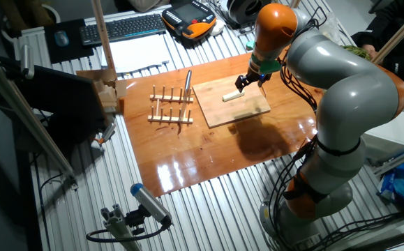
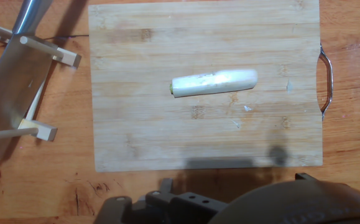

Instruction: Chop the scallions

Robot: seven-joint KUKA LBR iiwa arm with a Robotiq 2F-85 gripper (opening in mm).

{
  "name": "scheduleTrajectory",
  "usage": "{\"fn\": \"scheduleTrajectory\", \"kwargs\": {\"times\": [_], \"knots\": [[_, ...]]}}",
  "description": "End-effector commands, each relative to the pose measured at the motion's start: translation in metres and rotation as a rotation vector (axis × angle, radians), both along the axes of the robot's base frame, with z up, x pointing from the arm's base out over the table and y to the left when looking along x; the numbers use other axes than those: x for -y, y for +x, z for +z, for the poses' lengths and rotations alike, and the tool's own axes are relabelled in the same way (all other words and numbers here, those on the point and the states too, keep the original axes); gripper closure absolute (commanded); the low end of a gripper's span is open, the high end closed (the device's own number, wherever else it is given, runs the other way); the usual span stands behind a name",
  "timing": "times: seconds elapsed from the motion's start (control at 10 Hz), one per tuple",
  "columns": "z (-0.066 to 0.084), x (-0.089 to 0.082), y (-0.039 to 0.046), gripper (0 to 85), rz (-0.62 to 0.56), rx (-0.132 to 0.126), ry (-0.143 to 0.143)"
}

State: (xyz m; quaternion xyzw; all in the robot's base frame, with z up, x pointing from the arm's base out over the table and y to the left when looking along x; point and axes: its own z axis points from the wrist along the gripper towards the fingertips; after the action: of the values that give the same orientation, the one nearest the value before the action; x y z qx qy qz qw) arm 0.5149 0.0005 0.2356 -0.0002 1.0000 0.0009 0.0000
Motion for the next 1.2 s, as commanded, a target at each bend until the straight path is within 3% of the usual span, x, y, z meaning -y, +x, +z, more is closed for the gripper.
{"fn": "scheduleTrajectory", "kwargs": {"times": [0.0, 0.6, 1.0, 1.1], "knots": [[0.0, 0.0, 0.0005, 85.0, -0.212, -0.082, 0.053], [0.004, -0.003, 0.0, 85.0, -0.215, -0.084, 0.041], [0.004, -0.008, 0.0074, 85.0, -0.23, -0.068, 0.035], [0.0, -0.008, 0.0105, 85.0, -0.233, -0.048, 0.037]]}}
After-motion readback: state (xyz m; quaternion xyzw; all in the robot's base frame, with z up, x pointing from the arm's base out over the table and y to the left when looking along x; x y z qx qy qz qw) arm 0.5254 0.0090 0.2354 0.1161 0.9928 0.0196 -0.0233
